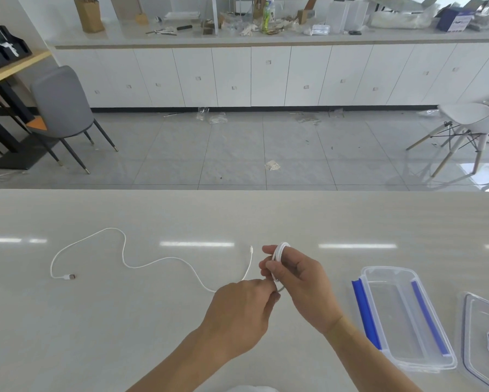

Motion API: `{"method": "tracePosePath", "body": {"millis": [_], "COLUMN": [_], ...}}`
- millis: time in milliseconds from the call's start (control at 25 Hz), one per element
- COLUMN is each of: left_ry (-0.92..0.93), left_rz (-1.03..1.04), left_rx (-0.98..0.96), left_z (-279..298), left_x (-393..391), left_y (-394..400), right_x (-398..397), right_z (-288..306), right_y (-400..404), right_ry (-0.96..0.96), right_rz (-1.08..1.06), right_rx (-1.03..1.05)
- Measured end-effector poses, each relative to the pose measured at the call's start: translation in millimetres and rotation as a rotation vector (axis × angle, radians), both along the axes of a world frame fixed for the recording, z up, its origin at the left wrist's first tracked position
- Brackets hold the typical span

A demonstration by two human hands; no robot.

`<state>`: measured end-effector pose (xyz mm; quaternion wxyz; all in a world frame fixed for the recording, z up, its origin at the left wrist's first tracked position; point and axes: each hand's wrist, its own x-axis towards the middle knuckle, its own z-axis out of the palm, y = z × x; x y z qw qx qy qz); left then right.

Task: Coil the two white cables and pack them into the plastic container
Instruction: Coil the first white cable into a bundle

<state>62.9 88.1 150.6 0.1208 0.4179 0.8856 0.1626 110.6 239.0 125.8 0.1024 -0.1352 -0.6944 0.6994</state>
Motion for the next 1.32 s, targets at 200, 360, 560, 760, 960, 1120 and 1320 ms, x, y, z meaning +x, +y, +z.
{"method": "tracePosePath", "body": {"millis": [200,360,560,760,960,1120,1320], "left_ry": [0.084,0.123,0.111,0.053,0.025,0.051,0.052], "left_rz": [-0.085,-0.118,-0.146,-0.183,-0.197,-0.226,-0.103], "left_rx": [-0.015,-0.006,0.037,0.080,0.230,0.393,0.576], "left_z": [7.6,16.0,27.7,30.8,38.6,36.3,21.3], "left_x": [-4.4,-12.3,-27.3,-35.1,-35.5,-33.5,-23.9], "left_y": [-8.6,-20.5,-32.1,-36.4,-34.3,-32.2,-26.4], "right_x": [4.4,11.1,19.2,21.5,23.4,26.8,31.1], "right_z": [-5.2,-4.7,7.3,15.1,21.2,22.8,21.7], "right_y": [6.6,13.7,20.8,20.7,17.6,17.0,17.8], "right_ry": [-0.036,-0.107,-0.210,-0.270,-0.255,-0.229,-0.209], "right_rz": [0.065,0.219,0.475,0.611,0.677,0.700,0.726], "right_rx": [0.087,0.026,0.005,-0.066,-0.104,-0.313,-0.518]}}
